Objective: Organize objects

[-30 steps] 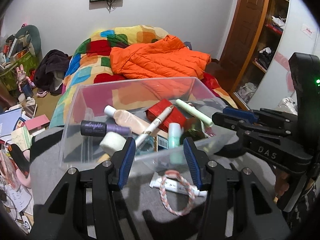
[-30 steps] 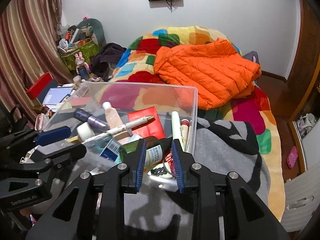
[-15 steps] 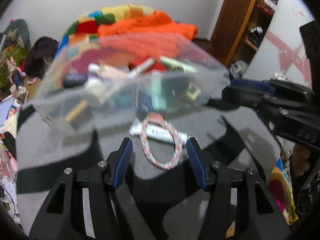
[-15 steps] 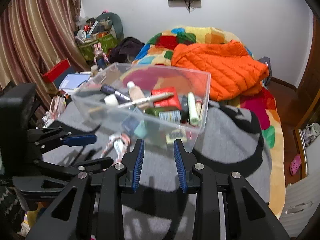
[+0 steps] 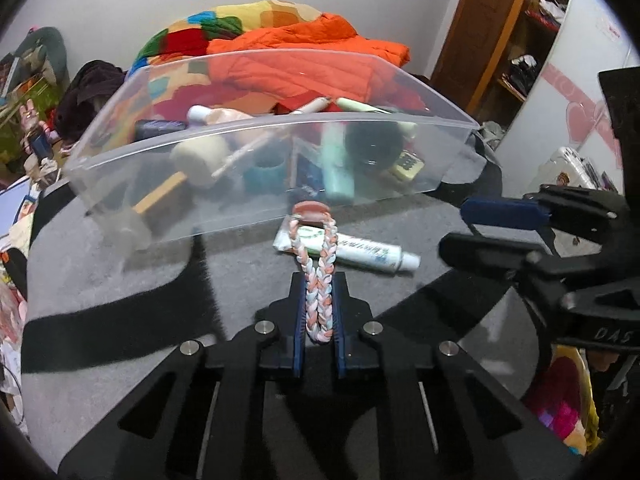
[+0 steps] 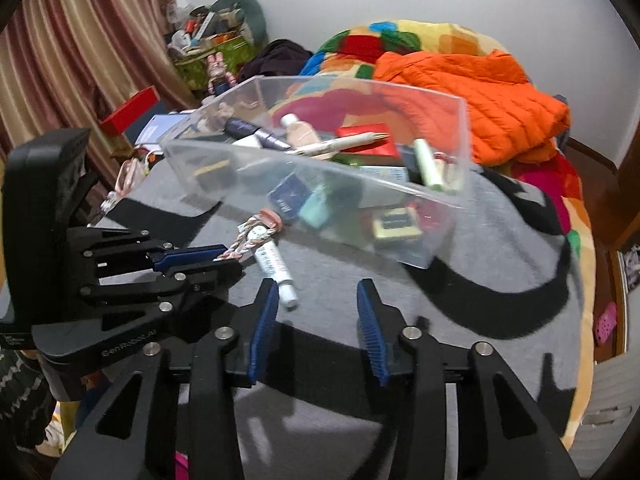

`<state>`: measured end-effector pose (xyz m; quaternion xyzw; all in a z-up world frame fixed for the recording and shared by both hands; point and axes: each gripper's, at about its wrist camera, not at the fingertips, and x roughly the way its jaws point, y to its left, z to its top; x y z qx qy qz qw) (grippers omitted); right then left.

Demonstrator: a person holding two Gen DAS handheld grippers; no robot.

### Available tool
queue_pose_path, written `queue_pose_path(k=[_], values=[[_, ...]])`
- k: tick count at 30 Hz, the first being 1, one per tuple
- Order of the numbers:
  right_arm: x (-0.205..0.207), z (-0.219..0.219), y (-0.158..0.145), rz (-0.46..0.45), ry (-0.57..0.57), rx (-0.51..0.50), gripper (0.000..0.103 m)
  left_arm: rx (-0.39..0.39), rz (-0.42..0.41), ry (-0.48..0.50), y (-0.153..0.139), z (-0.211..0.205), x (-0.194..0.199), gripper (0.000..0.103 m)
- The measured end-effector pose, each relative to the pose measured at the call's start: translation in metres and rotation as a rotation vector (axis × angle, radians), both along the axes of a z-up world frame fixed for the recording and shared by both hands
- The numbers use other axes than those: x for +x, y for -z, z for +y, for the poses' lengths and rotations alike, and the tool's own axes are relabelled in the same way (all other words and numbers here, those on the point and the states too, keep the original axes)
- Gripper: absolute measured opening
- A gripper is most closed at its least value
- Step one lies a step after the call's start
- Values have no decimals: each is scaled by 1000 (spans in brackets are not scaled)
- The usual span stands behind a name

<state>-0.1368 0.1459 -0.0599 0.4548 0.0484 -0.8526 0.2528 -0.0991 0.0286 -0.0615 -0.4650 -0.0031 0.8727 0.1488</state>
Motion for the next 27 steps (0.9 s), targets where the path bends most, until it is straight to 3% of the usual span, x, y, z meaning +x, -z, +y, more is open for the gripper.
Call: queue_pose_path(k=[14, 18, 23, 27], values=[[-24, -59, 25, -17, -93, 105, 39, 67, 83, -131, -31, -52, 29, 11], [-28, -53, 22, -80, -62, 27, 60, 69, 122, -157, -42, -62, 35, 11], [-33, -59, 21, -110, 23, -30, 65, 82, 113, -176, -37, -70, 36, 11], [-38, -70, 29, -122, 121, -17, 71, 86, 104, -185, -30, -73, 39, 11]])
